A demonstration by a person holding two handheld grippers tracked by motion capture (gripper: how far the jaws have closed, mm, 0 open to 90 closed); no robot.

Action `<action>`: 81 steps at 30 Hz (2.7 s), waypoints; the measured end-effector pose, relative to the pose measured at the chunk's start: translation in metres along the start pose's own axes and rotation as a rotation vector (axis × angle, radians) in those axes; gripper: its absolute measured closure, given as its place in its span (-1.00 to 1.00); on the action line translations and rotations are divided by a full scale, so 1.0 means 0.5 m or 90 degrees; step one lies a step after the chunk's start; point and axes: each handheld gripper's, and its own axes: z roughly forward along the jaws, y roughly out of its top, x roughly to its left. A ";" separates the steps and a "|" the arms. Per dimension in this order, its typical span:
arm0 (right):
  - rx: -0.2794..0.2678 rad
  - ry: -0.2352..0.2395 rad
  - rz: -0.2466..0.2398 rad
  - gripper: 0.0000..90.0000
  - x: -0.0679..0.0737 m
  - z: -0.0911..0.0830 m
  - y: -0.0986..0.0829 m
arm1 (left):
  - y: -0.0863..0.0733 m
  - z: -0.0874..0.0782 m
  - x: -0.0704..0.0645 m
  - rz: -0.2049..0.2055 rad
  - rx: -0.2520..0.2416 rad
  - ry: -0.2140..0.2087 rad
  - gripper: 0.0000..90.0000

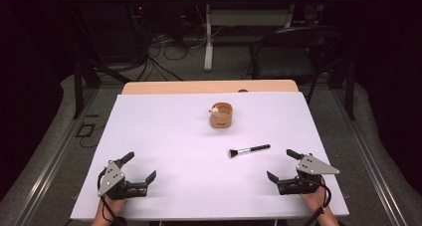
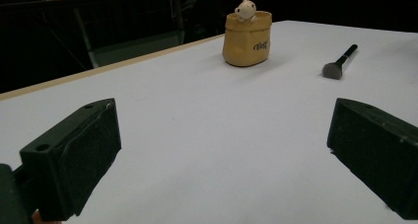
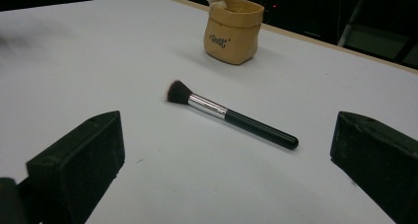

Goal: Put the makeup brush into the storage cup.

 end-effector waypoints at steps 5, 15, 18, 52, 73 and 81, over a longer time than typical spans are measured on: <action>0.002 0.000 -0.001 -1.00 -0.001 0.000 -0.001 | 0.000 0.002 0.000 -0.001 0.001 -0.004 -1.00; 0.011 0.009 0.001 -1.00 0.000 0.008 -0.001 | -0.001 0.003 0.001 -0.004 0.001 -0.007 -1.00; 0.012 0.010 0.005 -1.00 -0.004 0.013 -0.001 | -0.001 0.004 0.001 -0.004 0.006 -0.009 -1.00; 0.076 0.014 0.003 -1.00 -0.056 0.076 0.019 | -0.001 0.003 0.000 -0.008 0.010 -0.010 -1.00; 0.132 0.051 -0.045 -1.00 -0.092 0.112 0.035 | -0.001 0.002 0.000 -0.005 0.010 -0.006 -1.00; 0.187 0.071 -0.065 -1.00 -0.102 0.128 0.035 | -0.001 0.002 0.000 -0.006 0.008 -0.006 -1.00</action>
